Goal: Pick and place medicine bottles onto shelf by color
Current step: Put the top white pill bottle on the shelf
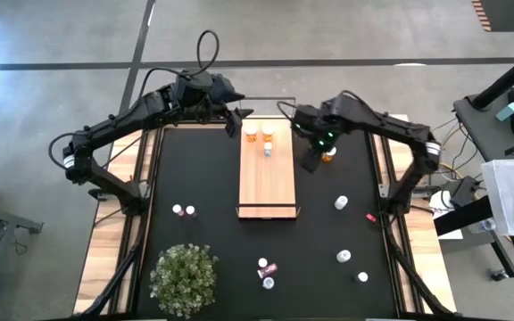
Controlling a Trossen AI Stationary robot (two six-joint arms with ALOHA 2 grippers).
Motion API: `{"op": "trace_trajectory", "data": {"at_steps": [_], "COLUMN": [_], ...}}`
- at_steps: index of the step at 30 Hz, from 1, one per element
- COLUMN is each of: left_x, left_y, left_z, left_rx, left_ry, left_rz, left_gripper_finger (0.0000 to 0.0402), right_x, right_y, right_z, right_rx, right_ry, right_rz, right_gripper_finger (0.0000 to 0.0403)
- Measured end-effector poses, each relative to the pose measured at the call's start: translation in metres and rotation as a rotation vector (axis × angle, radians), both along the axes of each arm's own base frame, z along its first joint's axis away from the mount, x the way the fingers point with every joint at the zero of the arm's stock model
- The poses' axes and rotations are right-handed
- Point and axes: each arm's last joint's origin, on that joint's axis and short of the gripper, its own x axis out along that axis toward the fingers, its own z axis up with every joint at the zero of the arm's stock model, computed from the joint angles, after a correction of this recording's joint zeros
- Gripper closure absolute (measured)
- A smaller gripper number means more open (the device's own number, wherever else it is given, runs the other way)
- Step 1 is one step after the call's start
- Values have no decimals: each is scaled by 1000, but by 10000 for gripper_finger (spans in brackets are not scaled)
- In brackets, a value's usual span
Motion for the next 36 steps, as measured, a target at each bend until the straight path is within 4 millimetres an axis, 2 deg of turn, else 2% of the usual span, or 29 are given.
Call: {"op": "trace_trajectory", "data": {"at_steps": [9, 15, 25, 30, 36], "left_x": [0, 7, 17, 22, 25], "left_y": [0, -3, -27, -41, -54], "left_z": [0, 5, 10, 10, 14], "left_rx": [-135, -160, -239, -283, -290], "left_ry": [-74, -161, -247, -258, -295], "left_rz": [59, 49, -9, -38, -81], "left_gripper_finger": [162, 162, 162, 162, 162], "right_x": [-51, -76, -107, -110, -110], "right_y": [52, 76, 94, 97, 97], "right_z": [-27, -47, -91, -114, -129], "right_rx": [28, 36, 48, 47, 41], "right_ry": [36, -16, 76, 64, 30], "right_rz": [-2, -50, -84, -56, -39], "right_gripper_finger": [193, 193, 193, 193, 193]}}
